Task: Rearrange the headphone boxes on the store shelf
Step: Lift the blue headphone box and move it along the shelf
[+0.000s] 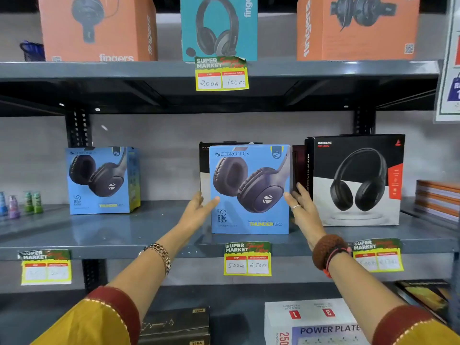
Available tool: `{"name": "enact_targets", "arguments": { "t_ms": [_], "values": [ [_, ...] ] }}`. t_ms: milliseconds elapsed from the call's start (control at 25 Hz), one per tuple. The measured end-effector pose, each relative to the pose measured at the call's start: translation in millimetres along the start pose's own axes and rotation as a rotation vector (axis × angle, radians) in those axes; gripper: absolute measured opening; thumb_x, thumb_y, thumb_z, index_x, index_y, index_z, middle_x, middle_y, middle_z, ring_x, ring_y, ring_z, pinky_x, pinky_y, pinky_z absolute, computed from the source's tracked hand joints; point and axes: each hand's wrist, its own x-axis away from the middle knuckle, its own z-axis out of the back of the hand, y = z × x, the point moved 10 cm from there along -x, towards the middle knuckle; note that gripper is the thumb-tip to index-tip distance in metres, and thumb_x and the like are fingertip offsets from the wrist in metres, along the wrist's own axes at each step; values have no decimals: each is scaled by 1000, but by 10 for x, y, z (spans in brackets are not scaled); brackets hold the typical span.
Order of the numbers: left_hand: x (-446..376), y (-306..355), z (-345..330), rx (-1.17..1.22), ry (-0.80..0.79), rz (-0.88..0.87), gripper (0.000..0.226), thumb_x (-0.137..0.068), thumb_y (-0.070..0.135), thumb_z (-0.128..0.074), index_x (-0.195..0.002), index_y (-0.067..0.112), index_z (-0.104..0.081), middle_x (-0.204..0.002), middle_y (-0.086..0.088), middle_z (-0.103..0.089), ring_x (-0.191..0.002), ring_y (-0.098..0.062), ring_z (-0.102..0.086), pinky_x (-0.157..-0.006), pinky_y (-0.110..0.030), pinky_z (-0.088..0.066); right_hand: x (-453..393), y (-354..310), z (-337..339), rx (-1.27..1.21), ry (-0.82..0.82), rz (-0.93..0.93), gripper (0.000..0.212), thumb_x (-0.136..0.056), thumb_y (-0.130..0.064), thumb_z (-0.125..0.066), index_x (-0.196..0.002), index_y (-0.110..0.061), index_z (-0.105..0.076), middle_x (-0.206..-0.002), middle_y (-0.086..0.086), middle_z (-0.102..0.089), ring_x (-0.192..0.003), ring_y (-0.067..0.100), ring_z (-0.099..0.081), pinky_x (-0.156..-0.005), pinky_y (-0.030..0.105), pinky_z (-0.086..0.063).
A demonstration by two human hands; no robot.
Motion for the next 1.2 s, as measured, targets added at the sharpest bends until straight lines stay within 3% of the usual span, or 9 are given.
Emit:
{"name": "enact_targets", "arguments": {
  "t_ms": [120,240,440,640,800,1040,1200],
  "values": [
    [34,-134,-174,6,-91,28,60,-84,30,-63,-138,18,-40,-135,-6,-57,-117,-19,-59,-100,-38,-46,1,93,-69,78,-56,-29,65,-87,-41,-55,-145,-30,-27,-146,4,-44,-131,20,-44,-110,47,-36],
    [75,-129,-198,9,-22,-18,43,-86,22,-62,-128,21,-53,-125,-3,-64,-109,-20,-62,-95,-38,-50,-4,101,-62,177,-13,16,53,-90,-36,-52,-141,-27,-38,-145,1,-47,-131,21,-45,-111,44,-35],
    [96,-55,-205,53,-24,-35,49,-86,18,-61,-134,24,-48,-121,-5,-66,-110,-23,-62,-93,-45,-52,-38,-29,25,244,22,70,46,-90,-39,-50,-136,-35,-44,-138,-1,-55,-127,22,-50,-108,46,-38],
    [88,123,-157,29,-20,-97,47,-88,19,-59,-133,27,-50,-113,0,-70,-103,-15,-66,-85,-33,-55,-51,-254,31,219,-2,109,44,-90,-40,-49,-134,-39,-46,-131,-5,-61,-119,18,-57,-103,48,-43],
    [130,186,6,13,-9,-114,47,-87,21,-60,-133,28,-49,-111,3,-72,-102,-13,-67,-88,-36,-54,-24,-315,-66,169,-10,106,44,-88,-42,-52,-132,-41,-48,-127,-6,-64,-116,16,-59,-99,50,-46],
    [297,68,596,14,6,-105,40,-87,18,-59,-126,28,-54,-109,9,-72,-94,-2,-68,-73,-18,-55,196,-275,-635,134,-43,128,45,-86,-42,-55,-131,-39,-49,-118,-6,-68,-112,15,-61,-100,48,-45],
    [399,-80,1309,13,63,-72,45,-87,14,-59,-131,23,-50,-110,5,-70,-93,0,-66,-71,-16,-54,352,-322,-1358,118,-108,153,45,-87,-37,-56,-132,-31,-50,-121,-5,-66,-115,15,-60,-101,42,-46]
  ]
}}
